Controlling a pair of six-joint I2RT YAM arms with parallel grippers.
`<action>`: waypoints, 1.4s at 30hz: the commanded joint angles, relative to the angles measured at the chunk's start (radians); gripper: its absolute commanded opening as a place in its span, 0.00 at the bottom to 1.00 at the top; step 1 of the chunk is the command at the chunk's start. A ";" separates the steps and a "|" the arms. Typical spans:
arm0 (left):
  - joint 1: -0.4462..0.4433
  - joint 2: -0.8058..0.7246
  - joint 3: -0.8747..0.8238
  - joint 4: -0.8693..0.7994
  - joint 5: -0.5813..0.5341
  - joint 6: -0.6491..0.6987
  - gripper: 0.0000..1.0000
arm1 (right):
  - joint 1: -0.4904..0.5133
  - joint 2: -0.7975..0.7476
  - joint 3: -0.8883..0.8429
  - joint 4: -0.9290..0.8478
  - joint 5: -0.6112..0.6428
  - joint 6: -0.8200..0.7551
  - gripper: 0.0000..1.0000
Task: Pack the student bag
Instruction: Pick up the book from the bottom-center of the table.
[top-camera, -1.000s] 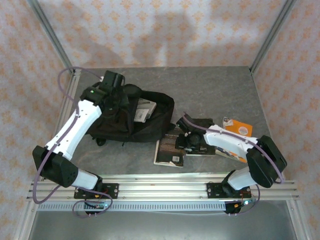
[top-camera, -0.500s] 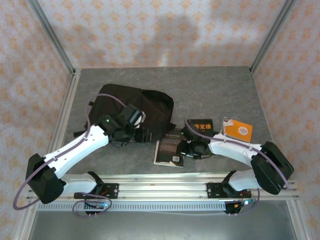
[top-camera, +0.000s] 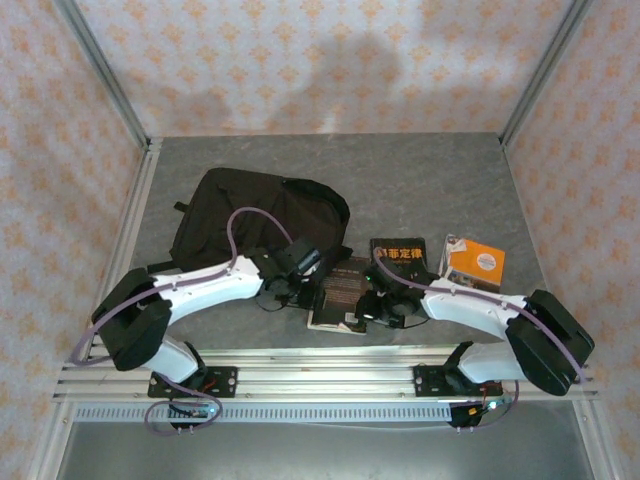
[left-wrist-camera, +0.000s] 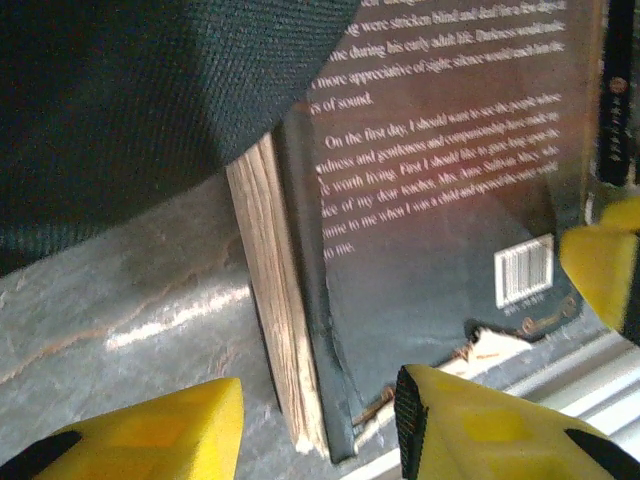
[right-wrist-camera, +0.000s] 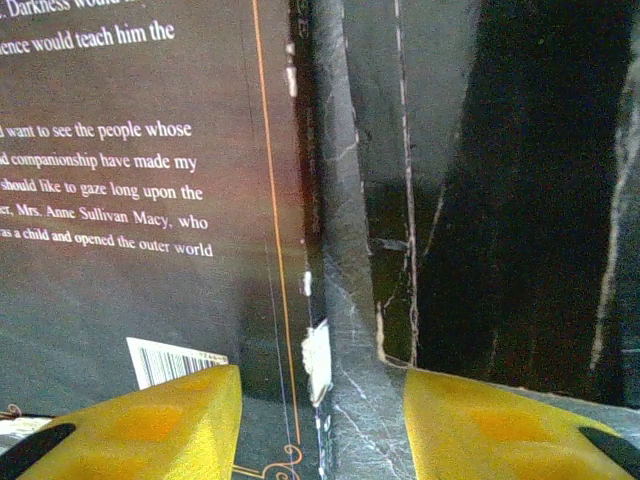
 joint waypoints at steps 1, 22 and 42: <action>-0.008 0.050 0.008 0.063 -0.027 -0.016 0.44 | 0.012 0.031 -0.011 0.062 0.011 0.009 0.47; -0.029 0.126 0.003 0.070 -0.014 0.010 0.15 | 0.014 0.094 0.155 0.052 -0.053 -0.088 0.47; -0.030 0.143 -0.023 0.102 0.014 0.009 0.09 | 0.016 0.136 0.248 -0.046 -0.065 -0.134 0.52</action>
